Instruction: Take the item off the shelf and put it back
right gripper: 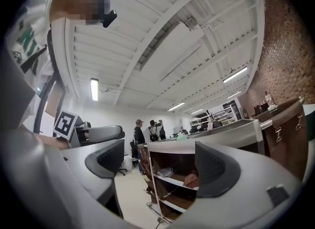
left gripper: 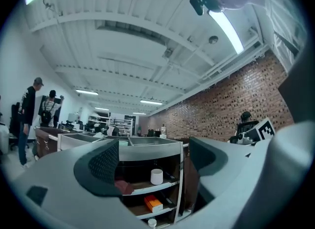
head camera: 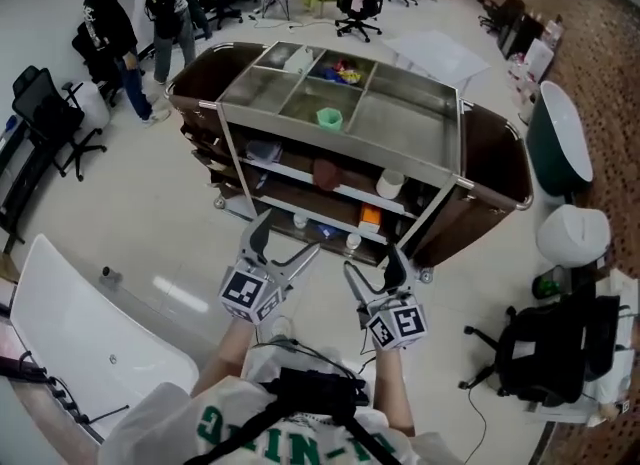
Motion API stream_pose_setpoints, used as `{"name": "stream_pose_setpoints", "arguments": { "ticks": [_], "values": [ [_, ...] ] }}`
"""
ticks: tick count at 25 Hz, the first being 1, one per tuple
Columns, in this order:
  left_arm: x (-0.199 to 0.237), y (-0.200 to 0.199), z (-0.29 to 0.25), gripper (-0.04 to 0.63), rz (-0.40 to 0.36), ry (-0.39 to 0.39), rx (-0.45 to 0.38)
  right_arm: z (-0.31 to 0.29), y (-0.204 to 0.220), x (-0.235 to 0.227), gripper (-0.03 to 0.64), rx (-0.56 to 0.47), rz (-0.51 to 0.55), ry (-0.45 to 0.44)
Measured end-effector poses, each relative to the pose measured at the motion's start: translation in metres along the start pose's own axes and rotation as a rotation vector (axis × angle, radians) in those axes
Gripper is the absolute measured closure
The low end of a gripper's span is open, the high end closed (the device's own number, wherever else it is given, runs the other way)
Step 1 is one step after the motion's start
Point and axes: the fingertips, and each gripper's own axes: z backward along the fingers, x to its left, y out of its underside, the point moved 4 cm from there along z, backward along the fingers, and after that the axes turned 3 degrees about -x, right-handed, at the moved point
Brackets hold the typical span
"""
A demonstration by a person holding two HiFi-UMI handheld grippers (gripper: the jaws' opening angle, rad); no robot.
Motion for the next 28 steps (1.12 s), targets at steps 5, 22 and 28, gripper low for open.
{"name": "stream_pose_setpoints", "arguments": {
  "ticks": [5,22,28],
  "values": [
    [0.059,0.003,-0.011,0.173,0.015,0.014,-0.002,-0.066,0.022,0.008,0.16,0.043,0.009,0.012],
    [0.131,0.036,-0.028,0.183,0.115,-0.083,0.053,-0.117,0.028,-0.012,0.16,0.061,0.038,0.056],
    [0.12,0.052,-0.034,0.183,0.11,-0.111,0.082,-0.116,0.01,-0.043,0.16,0.021,0.041,0.067]
  ]
}}
